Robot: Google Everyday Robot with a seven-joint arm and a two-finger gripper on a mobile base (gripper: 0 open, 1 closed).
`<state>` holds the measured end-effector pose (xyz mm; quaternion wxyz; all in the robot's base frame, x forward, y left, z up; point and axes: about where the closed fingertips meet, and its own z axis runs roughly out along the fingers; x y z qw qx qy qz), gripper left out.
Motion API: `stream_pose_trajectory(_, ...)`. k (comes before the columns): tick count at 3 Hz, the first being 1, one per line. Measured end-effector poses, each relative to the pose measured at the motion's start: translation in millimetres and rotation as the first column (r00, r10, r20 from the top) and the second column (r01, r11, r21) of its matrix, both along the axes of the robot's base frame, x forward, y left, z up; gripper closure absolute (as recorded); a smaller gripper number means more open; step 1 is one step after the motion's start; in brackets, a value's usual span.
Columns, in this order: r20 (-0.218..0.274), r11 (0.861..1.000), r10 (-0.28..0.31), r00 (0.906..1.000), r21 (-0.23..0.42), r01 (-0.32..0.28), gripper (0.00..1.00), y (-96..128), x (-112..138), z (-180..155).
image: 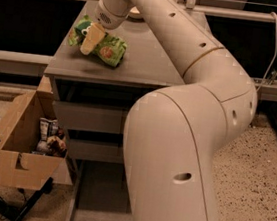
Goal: Place green rice chip bag into bottom drawer
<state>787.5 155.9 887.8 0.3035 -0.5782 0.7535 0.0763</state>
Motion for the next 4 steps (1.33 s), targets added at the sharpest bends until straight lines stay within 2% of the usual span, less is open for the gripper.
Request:
stream_pose_trajectory(1, -0.053, 1.0, 0.001, 0.9986, -0.005, -0.001, 0.33, 7, 1, -23)
stream_pose_trajectory(2, -0.055, 1.0, 0.003, 0.9985, -0.006, -0.003, 0.55, 9, 1, -25)
stream_pose_trajectory(3, -0.061, 1.0, 0.006, 0.9981, -0.009, -0.007, 0.86, 11, 1, -30)
stream_pose_trajectory(4, -0.065, 1.0, 0.008, 0.9979, -0.011, -0.009, 1.0, 13, 0, -33)
